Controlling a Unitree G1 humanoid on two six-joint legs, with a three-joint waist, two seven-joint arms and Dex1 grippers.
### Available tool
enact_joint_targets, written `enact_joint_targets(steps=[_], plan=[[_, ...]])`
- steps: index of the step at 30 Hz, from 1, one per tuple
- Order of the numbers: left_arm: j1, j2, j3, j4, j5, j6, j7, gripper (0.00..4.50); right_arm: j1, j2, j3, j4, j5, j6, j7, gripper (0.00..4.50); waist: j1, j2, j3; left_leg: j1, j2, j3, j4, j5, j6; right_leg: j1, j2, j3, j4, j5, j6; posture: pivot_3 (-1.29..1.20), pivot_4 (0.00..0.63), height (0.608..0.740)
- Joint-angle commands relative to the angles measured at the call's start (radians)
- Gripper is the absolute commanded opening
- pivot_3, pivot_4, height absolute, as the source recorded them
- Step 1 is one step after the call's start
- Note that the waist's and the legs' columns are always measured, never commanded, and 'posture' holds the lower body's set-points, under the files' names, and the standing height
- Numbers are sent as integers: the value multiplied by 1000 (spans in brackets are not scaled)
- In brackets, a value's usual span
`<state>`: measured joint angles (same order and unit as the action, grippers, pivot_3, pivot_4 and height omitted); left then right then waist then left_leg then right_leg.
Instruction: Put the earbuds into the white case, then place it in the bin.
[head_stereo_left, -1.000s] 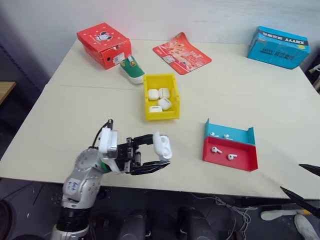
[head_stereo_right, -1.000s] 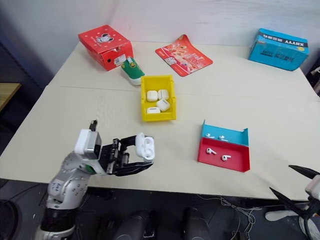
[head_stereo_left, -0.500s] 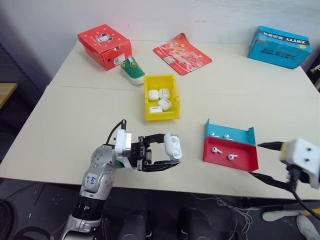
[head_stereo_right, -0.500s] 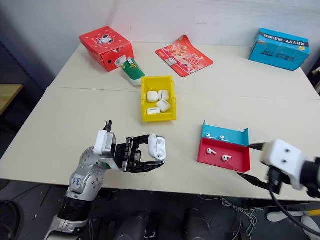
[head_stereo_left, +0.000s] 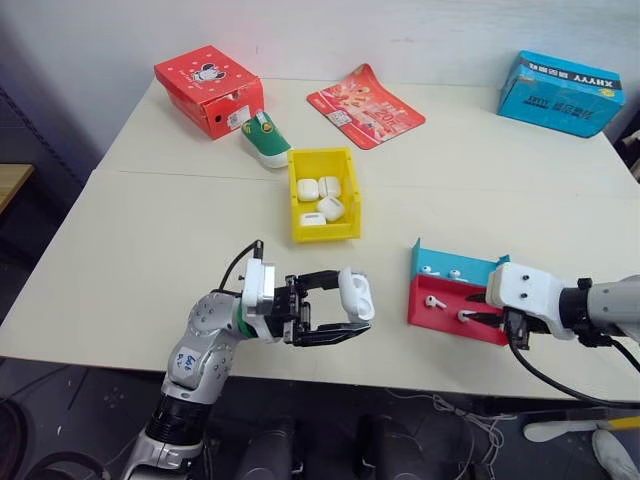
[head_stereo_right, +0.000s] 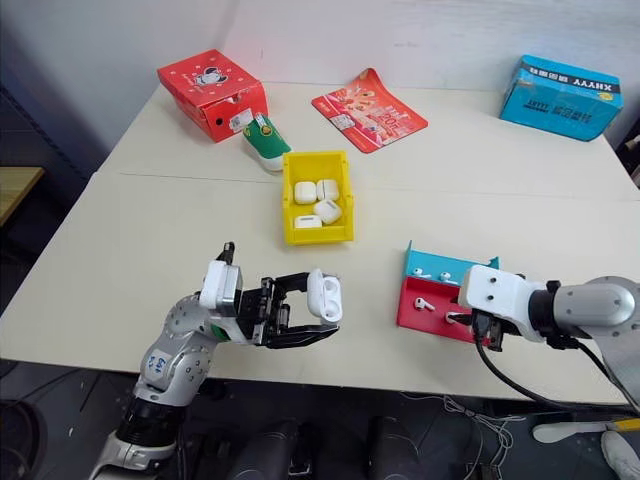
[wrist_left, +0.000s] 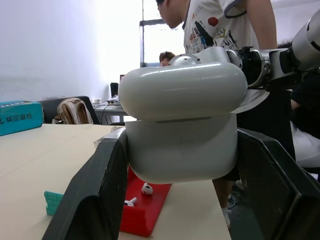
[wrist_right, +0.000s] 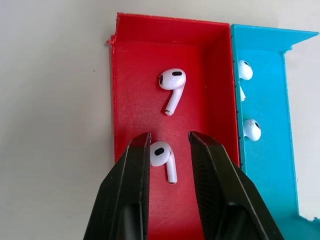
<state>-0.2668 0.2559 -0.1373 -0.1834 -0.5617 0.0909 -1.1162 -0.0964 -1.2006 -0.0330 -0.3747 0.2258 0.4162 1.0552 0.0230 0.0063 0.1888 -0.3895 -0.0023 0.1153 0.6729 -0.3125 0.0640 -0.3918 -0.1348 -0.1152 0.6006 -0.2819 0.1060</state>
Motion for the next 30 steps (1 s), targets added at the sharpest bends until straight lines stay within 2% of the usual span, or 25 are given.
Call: enact_joint_targets(steps=[1, 12, 24, 30], plan=[[9, -6, -7, -42, 2, -11, 20, 2800, -37, -1, 53, 18, -36, -24, 40, 1118, 1, 0, 0, 0, 0, 0, 0, 0, 0, 0, 0, 0, 0, 0, 0, 0, 150, 740], [31, 4, -14, -66, -2, -1, 46, 2800, -147, 39, 160, 114, -133, -102, 85, 1118, 1, 0, 0, 0, 0, 0, 1, 0, -1, 0, 0, 0, 0, 0, 0, 0, 150, 740], [39, 21, -9, -90, -16, 26, 52, 2800, -151, 33, 170, 154, -180, -156, 123, 1118, 0, 0, 0, 0, 0, 0, 1, -1, -1, 0, 0, 0, 0, 0, 0, 0, 150, 740], [40, 24, -7, -95, -20, 34, 55, 2800, -166, 27, 178, 201, -220, -264, 158, 1118, 0, 0, 0, 0, 0, 0, 1, -1, -1, 0, 0, -1, 0, 0, 0, 0, 150, 740]])
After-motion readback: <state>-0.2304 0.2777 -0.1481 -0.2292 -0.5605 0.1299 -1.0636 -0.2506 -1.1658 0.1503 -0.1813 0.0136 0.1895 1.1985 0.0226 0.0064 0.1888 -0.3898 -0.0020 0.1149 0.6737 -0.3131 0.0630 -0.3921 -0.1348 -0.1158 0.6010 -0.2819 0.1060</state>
